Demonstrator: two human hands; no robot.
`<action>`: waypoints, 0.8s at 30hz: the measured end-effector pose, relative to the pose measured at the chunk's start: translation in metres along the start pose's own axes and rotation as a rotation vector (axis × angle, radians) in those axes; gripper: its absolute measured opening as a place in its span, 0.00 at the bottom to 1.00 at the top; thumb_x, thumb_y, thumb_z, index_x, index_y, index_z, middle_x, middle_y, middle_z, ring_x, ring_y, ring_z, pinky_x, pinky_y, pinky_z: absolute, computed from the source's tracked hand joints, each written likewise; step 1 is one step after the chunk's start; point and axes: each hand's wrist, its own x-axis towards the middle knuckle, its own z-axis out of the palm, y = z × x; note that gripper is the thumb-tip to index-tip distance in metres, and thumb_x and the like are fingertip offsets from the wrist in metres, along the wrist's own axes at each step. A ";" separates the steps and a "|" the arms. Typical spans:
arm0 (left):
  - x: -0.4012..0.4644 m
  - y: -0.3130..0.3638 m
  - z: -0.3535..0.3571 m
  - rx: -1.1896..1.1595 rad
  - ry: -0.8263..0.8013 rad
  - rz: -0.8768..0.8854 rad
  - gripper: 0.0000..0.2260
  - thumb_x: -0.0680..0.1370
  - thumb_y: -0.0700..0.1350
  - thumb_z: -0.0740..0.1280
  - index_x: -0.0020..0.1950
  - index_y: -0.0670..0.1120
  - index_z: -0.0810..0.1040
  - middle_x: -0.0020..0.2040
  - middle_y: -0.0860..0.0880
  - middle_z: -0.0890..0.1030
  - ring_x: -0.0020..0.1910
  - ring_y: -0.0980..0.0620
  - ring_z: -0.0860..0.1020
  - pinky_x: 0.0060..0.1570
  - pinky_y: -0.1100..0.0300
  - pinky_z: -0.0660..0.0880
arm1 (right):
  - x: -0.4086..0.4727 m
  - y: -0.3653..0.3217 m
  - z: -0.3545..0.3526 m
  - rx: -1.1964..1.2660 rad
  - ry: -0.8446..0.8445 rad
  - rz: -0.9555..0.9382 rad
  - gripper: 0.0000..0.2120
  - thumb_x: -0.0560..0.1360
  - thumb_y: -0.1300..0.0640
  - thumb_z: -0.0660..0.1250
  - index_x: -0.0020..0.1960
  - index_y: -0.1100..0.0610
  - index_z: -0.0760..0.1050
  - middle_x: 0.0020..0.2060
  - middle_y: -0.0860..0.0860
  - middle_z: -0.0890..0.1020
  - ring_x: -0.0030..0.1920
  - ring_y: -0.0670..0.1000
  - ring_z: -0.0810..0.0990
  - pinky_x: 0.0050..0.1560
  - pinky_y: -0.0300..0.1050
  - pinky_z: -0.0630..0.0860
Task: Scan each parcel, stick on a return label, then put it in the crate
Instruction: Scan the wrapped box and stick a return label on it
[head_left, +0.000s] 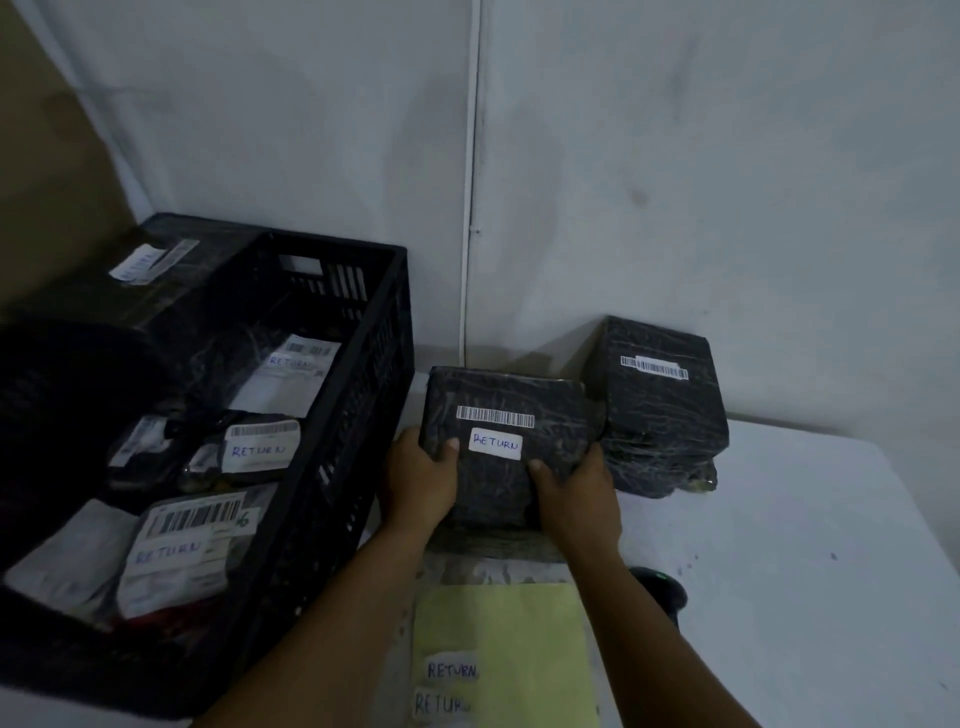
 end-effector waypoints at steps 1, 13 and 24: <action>-0.004 0.009 -0.005 -0.016 0.010 0.035 0.12 0.79 0.50 0.68 0.58 0.46 0.78 0.53 0.47 0.80 0.53 0.44 0.79 0.48 0.56 0.74 | -0.002 -0.004 -0.007 0.026 0.015 -0.022 0.38 0.75 0.42 0.70 0.77 0.55 0.57 0.68 0.58 0.74 0.66 0.61 0.75 0.65 0.59 0.74; -0.034 0.126 -0.107 -0.204 0.235 0.428 0.12 0.78 0.51 0.68 0.61 0.55 0.77 0.56 0.52 0.80 0.54 0.52 0.78 0.53 0.54 0.76 | -0.013 -0.116 -0.086 0.272 0.191 -0.389 0.34 0.74 0.43 0.72 0.74 0.54 0.65 0.65 0.55 0.73 0.63 0.54 0.74 0.65 0.52 0.73; -0.028 0.132 -0.192 -0.400 0.439 0.485 0.07 0.79 0.48 0.70 0.56 0.54 0.79 0.48 0.62 0.81 0.46 0.67 0.79 0.46 0.68 0.77 | -0.015 -0.245 -0.089 0.309 0.166 -0.646 0.32 0.74 0.47 0.72 0.74 0.51 0.66 0.59 0.49 0.72 0.54 0.44 0.70 0.57 0.39 0.67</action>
